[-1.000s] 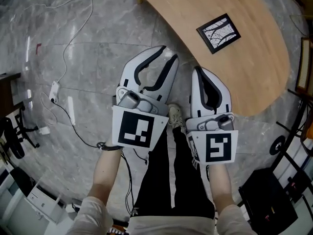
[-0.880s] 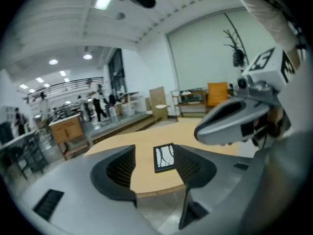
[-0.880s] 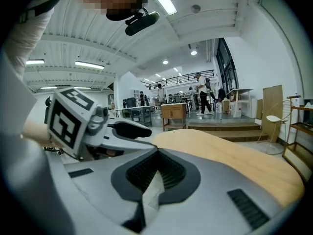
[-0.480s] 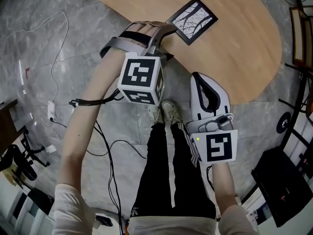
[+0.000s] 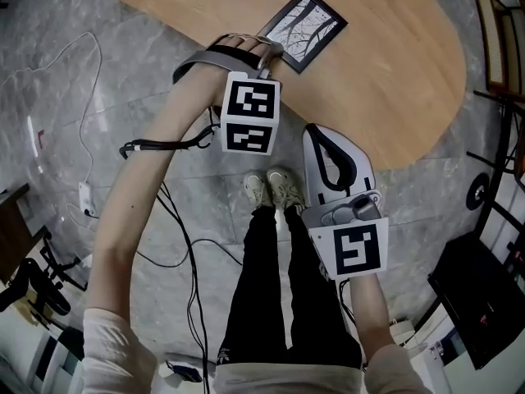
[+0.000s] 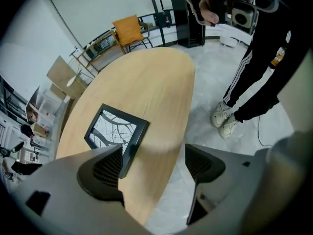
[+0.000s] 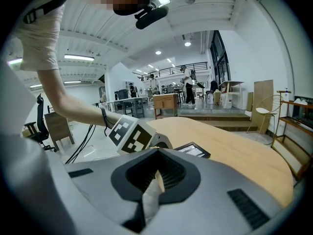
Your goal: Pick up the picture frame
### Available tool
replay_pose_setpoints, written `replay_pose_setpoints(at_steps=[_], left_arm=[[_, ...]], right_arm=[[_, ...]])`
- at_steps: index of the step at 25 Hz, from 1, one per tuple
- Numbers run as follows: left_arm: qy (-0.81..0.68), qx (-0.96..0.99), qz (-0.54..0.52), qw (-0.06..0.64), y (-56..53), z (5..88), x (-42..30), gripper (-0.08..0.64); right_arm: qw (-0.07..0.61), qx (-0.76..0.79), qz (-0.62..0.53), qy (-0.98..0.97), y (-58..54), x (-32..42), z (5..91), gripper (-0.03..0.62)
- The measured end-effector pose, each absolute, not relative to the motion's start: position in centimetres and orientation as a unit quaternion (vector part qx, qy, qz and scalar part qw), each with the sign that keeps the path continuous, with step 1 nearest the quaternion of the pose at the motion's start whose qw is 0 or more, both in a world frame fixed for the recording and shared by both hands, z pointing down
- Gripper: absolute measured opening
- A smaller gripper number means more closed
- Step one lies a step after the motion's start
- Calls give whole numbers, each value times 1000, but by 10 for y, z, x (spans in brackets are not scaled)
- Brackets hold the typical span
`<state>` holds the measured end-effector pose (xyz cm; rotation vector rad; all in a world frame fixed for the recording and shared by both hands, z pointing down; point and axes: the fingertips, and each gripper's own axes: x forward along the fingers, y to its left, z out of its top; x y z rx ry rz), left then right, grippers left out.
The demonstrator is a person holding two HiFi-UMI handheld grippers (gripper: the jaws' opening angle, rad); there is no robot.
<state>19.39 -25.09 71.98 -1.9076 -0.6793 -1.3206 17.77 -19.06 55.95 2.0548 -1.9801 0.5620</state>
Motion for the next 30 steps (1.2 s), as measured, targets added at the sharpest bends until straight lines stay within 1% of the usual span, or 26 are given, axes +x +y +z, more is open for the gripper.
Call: replay_pose_setpoints(at_steps=[6, 9, 12, 20, 30], left_arm=[[-272, -727, -516, 362, -248, 724, 202, 396], [-283, -715, -529, 358, -247, 731, 202, 396], [-288, -700, -539, 370, -249, 739, 200, 396], [-276, -706, -537, 370, -243, 735, 202, 396], [-274, -719, -531, 357, -224, 737, 172, 394]], right_arm=[[114, 700, 201, -676, -187, 174, 565, 5], [110, 701, 208, -674, -187, 175, 568, 5], [108, 700, 210, -674, -188, 175, 568, 6], [111, 695, 218, -676, -185, 178, 571, 5], [116, 677, 217, -693, -186, 149, 575, 5]])
